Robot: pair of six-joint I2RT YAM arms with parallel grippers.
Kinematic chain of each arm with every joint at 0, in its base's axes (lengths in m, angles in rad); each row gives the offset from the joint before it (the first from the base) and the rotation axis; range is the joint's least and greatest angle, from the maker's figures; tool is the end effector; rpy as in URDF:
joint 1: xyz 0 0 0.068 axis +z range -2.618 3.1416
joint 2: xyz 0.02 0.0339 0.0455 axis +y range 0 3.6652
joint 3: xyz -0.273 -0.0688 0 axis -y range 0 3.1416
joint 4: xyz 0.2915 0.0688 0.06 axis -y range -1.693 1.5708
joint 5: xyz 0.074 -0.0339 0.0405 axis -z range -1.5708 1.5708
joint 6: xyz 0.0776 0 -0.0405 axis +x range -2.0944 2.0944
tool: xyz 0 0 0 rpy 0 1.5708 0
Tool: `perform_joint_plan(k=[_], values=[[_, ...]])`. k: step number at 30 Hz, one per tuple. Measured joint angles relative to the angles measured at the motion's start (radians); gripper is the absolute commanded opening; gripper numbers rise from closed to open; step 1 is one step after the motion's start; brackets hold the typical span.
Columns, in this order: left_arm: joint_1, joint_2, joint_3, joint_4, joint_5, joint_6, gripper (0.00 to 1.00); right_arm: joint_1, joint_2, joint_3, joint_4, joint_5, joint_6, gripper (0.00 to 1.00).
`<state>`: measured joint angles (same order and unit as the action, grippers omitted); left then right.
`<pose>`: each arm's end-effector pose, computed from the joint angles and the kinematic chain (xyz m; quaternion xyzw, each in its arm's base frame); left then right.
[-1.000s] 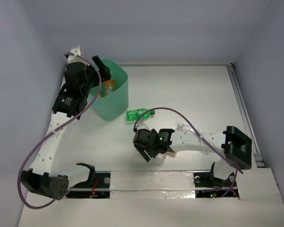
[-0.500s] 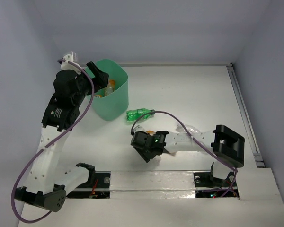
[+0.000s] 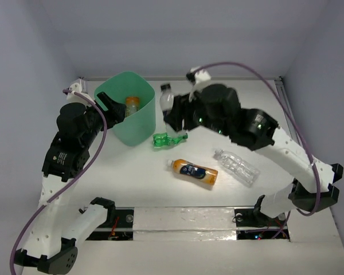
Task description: Put the plastic bottles in the bin
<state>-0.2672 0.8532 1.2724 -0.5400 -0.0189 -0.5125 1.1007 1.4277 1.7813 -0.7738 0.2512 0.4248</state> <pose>0.2249 -0.0601 0.4744 -0.0978 0.7421 -0.2455 0.6160 0.1848 0.3211 0.4801 -0.2117 0.8079 0.2970 0.4629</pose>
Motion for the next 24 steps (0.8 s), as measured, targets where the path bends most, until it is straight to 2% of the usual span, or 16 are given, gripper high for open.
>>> perform_joint_plan(k=[3, 7, 9, 10, 13, 21, 24], values=[[0.000, 0.000, -0.002, -0.001, 0.000, -0.011, 0.58, -0.090, 0.087, 0.237, 0.025, -0.025, -0.020, 0.50], [0.000, -0.014, -0.006, 0.000, 0.019, -0.021, 0.49, -0.135, 0.294, 0.556, 0.070, -0.080, -0.027, 0.51], [0.000, -0.029, -0.018, 0.000, 0.034, -0.024, 0.44, -0.147, 0.393, 0.654, 0.096, -0.111, -0.014, 0.51], [0.000, -0.037, -0.026, -0.003, 0.041, -0.027, 0.39, -0.153, 0.441, 0.689, 0.120, -0.127, -0.002, 0.52], [0.000, -0.056, -0.041, -0.005, 0.054, -0.036, 0.33, -0.168, 0.554, 0.709, 0.189, -0.169, 0.051, 0.55], [-0.005, -0.056, -0.020, -0.006, 0.055, -0.030, 0.33, -0.187, 0.813, 0.765, 0.287, -0.219, 0.182, 0.58], [-0.019, -0.048, -0.002, -0.006, 0.051, -0.022, 0.33, -0.196, 0.840, 0.760, 0.296, -0.226, 0.214, 0.67]])
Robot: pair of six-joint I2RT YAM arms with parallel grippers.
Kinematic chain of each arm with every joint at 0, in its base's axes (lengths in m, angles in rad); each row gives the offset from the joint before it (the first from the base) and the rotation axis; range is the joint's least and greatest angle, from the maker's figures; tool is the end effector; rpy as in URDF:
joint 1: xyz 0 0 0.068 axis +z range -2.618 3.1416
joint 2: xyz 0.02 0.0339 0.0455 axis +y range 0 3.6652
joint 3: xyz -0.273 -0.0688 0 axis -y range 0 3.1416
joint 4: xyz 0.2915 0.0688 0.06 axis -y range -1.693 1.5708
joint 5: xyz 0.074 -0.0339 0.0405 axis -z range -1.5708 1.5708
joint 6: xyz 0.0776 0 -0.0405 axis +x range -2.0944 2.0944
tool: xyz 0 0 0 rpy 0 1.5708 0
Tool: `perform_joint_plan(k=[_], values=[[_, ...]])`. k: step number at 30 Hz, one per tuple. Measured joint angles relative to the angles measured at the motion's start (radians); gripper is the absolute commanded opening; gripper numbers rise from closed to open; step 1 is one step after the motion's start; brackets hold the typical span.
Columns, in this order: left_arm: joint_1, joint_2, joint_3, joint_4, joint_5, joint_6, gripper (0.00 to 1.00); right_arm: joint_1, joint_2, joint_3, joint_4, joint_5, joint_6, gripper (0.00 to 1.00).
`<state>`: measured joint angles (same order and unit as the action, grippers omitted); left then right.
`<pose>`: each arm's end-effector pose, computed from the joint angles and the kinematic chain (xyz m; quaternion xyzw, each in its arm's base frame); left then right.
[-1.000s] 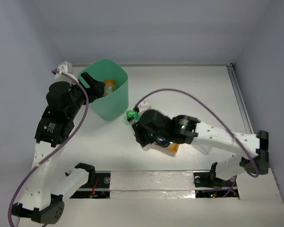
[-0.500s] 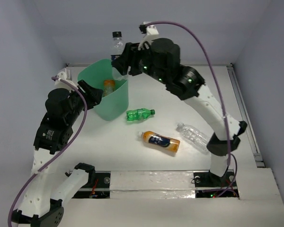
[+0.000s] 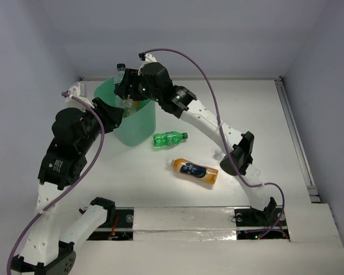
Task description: Put the plastic bottles in the bin
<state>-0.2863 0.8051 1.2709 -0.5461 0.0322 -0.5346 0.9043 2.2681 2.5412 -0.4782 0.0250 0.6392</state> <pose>0.2059 -0.0632 0.4827 -0.0802 0.7305 -0.2814 0.6170 0.3775 0.4769 0.4283 -0.0947 0.7700 0.4331 0.4590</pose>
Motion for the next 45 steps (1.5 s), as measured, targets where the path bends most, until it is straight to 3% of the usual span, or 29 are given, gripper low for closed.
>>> perform_joint_plan(k=[5, 8, 11, 13, 17, 18, 21, 24, 28, 31, 34, 36, 39, 40, 41, 43, 45], values=[[-0.016, 0.001, 0.004, 0.000, 0.000, 0.016, 0.35, -0.002, -0.016, -0.034, 0.039, -0.003, 0.013, 0.88], [-0.019, 0.002, 0.005, 0.001, 0.012, 0.026, 0.38, -0.009, -0.029, -0.052, 0.045, -0.003, 0.012, 0.95], [-0.023, 0.008, 0.009, 0.006, 0.033, 0.033, 0.45, -0.014, -0.040, -0.064, 0.045, -0.003, 0.011, 0.94], [-0.026, 0.019, 0.018, 0.014, 0.059, 0.032, 0.52, -0.021, -0.063, -0.092, 0.045, 0.002, 0.008, 0.83], [-0.035, 0.050, 0.024, 0.067, 0.150, 0.028, 0.52, -0.052, -0.220, -0.291, 0.065, 0.024, 0.006, 0.18], [-0.047, 0.057, 0.022, 0.082, 0.167, 0.027, 0.49, -0.065, -0.321, -0.410, 0.080, 0.031, 0.011, 0.08], [-0.148, 0.097, 0.011, 0.121, 0.188, 0.029, 0.48, -0.136, -0.538, -0.643, 0.145, 0.040, 0.008, 0.03], [-0.375, 0.174, 0.013, 0.153, 0.140, 0.036, 0.43, -0.229, -0.803, -0.892, 0.196, 0.042, 0.009, 0.03], [-0.604, 0.333, 0.025, 0.162, 0.058, 0.023, 0.26, -0.329, -1.110, -1.169, 0.214, 0.057, 0.003, 0.04], [-0.648, 0.429, 0.008, 0.148, -0.011, -0.056, 0.24, -0.349, -1.269, -1.322, 0.164, 0.064, -0.012, 0.07], [-0.678, 0.436, -0.088, 0.155, -0.089, -0.180, 0.15, -0.368, -1.386, -1.436, 0.078, 0.072, -0.022, 0.22], [-0.716, 0.423, -0.145, 0.154, -0.155, -0.270, 0.16, -0.380, -1.433, -1.480, 0.015, 0.070, -0.022, 0.39], [-0.760, 0.385, -0.225, 0.171, -0.223, -0.405, 0.29, -0.385, -1.470, -1.516, -0.055, 0.058, -0.026, 0.61], [-0.764, 0.366, -0.252, 0.175, -0.238, -0.452, 0.47, -0.386, -1.476, -1.523, -0.074, 0.052, -0.032, 0.66], [-0.764, 0.352, -0.274, 0.176, -0.253, -0.486, 0.56, -0.386, -1.479, -1.526, -0.093, 0.046, -0.034, 0.76], [-0.761, 0.329, -0.313, 0.182, -0.270, -0.567, 0.76, -0.386, -1.482, -1.527, -0.130, 0.037, -0.044, 0.85], [-0.760, 0.313, -0.362, 0.197, -0.270, -0.640, 0.84, -0.386, -1.485, -1.528, -0.160, 0.026, -0.052, 0.92]])
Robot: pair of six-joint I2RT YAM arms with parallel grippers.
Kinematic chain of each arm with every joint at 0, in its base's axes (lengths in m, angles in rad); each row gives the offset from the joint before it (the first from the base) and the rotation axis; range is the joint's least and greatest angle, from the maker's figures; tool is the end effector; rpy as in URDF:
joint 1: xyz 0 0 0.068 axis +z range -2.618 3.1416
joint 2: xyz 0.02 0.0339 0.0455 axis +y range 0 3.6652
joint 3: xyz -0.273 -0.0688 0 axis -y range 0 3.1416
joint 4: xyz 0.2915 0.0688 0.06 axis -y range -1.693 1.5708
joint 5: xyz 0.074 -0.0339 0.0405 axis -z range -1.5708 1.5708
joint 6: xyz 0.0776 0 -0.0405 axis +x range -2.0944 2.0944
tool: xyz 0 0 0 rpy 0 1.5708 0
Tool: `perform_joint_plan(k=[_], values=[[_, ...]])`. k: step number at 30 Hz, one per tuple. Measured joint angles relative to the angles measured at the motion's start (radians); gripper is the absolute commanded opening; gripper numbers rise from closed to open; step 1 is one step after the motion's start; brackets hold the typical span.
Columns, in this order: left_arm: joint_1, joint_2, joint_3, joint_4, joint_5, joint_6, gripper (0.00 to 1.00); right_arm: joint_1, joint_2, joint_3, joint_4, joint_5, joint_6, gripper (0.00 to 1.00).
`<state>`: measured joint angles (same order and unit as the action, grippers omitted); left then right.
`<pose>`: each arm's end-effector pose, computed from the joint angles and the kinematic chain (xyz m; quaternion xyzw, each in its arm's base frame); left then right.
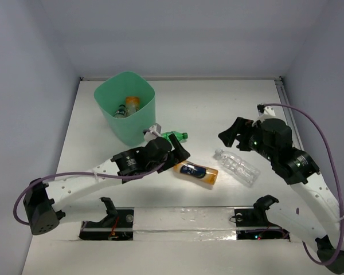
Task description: Put the plastic bottles in the bin
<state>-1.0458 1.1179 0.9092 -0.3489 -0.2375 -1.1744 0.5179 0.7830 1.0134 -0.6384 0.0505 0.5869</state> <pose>0.1787 -0.2720 0.2782 -0.1132 0.8628 -0.3855 0.3070 0.2067 0.1133 0.3709 0.0427 0.8345 0.2701 0.4784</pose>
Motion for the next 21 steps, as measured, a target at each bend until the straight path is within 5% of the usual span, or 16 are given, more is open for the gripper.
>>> perform_joint_plan(k=[4, 21], values=[[-0.003, -0.010, -0.120, 0.028, 0.030, -0.122, 0.99, 0.000, -0.017, -0.017, -0.035, -0.036, -0.023, 0.97], [-0.003, 0.300, -0.127, 0.198, 0.071, -0.359, 0.99, 0.000, -0.040, -0.138, -0.061, -0.291, -0.082, 0.98]])
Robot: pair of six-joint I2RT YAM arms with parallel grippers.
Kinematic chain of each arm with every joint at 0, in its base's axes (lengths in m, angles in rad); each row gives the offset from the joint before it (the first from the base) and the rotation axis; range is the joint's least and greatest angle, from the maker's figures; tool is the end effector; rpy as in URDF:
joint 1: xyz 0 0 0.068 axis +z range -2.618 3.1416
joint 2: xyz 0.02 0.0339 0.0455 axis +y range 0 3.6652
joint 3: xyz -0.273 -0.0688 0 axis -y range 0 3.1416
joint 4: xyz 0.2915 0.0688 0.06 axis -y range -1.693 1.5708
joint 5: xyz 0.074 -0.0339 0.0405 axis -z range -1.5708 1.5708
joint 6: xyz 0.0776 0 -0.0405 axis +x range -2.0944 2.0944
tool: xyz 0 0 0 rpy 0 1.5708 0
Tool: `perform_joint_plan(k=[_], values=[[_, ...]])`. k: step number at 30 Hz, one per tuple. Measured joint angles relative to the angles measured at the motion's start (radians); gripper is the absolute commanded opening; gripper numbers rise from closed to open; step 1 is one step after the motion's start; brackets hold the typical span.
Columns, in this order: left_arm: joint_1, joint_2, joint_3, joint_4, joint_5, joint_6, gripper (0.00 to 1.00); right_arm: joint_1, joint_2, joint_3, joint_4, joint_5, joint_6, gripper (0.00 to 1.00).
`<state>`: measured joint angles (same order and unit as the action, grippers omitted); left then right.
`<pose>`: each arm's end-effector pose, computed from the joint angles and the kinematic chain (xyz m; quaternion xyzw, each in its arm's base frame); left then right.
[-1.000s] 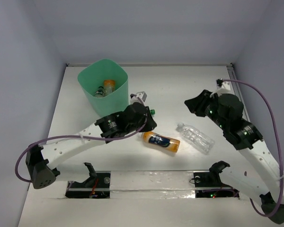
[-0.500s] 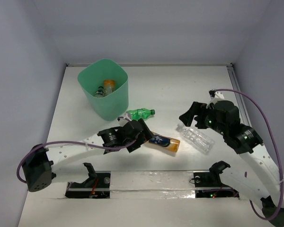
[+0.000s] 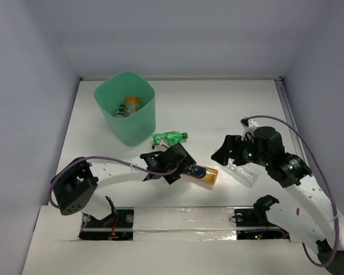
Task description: Put the plastic bottles in the bin
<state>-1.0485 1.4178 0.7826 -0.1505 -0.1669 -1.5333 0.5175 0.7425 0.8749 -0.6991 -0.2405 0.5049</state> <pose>0.1883 -0.3013 0.1522 -0.2520 0.8862 -0.3451 0.1793 0.1872 0.1278 0.3159 -0.0632 0.8699 0.3254 0.3652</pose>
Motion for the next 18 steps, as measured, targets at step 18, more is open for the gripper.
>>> perform_joint_plan(k=[18], values=[[0.008, 0.206, 0.126, -0.004, -0.107, 0.045, 0.85, 0.000, 0.049, -0.023, -0.032, -0.031, -0.060, 0.97]])
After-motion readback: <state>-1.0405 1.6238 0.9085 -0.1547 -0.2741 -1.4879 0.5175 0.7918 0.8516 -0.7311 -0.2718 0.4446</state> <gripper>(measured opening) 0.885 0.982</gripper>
